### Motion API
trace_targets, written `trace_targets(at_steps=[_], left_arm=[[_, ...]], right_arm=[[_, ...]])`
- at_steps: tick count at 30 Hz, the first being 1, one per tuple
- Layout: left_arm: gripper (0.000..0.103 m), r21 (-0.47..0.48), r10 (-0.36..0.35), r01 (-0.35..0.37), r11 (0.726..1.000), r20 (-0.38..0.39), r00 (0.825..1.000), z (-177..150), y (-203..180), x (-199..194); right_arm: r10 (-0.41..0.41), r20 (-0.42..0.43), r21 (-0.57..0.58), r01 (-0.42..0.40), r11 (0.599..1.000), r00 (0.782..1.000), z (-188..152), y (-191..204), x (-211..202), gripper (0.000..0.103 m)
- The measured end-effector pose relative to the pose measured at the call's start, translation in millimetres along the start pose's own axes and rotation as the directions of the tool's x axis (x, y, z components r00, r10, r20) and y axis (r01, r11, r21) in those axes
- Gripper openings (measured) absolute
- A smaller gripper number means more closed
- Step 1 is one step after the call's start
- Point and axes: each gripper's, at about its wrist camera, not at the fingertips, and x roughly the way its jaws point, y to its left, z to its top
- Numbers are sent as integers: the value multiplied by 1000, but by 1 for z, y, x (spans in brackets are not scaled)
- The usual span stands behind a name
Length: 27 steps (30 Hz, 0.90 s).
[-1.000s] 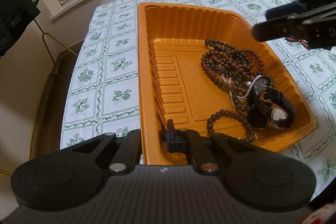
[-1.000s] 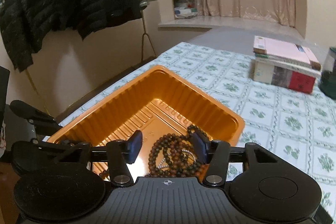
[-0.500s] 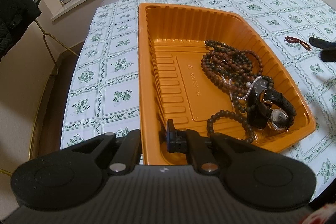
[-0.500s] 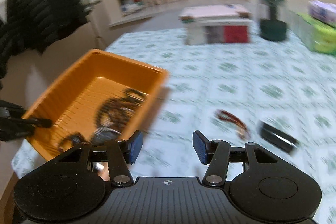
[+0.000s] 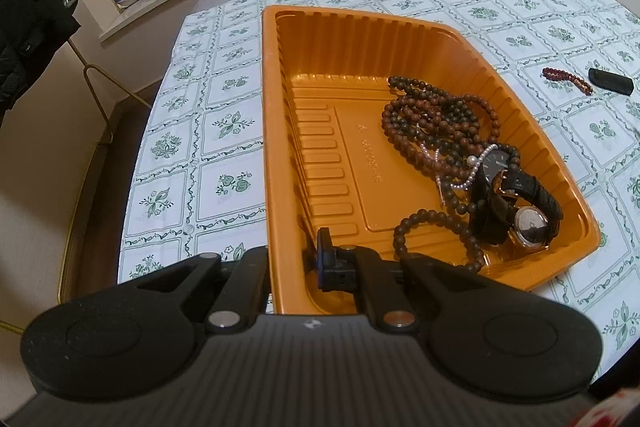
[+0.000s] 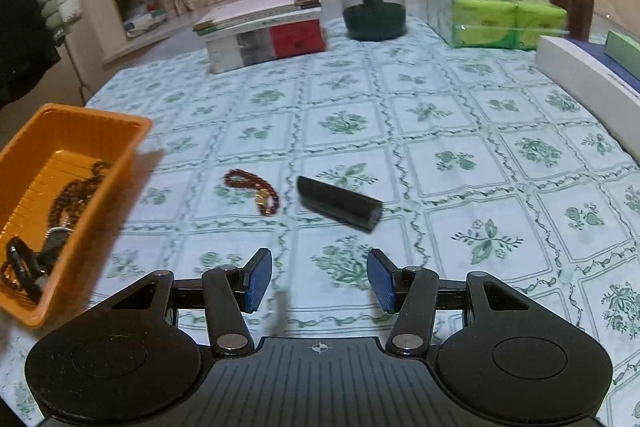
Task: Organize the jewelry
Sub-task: 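Reach the right gripper to the black cylindrical case and close around it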
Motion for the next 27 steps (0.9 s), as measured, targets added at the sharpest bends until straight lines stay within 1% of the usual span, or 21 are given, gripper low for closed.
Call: trace_targets(at_steps=[4,8,11,15,23,27], left_arm=[[5,-1,0,0,1000,0,1000,0,0,0],[5,-1,0,0,1000,0,1000,0,0,0],[5,0,1,-1,1000,0,1000,0,0,0],[5,1,1,-1,1000,-2,1000,-1,1,0],[5,1,-1,1,1000,-2,1000,-1,1,1],[5,1,-1,1,1000,-3,1000,-1,1,1]], right_arm=[[-30,5,-32,30,999,1000,4,-1,10,53],[-59,5,-122,59,991,998,13,1,26,53],[-72,-11,-156,69,985,997,18,-4,41,53],[-60,-24,-179,55,982,998,23,-9,54,53],[-54,-43,-242,42,969,998,26,-8,66,53],[-43,-35,-239,33,971,998,26,-9,67,53]])
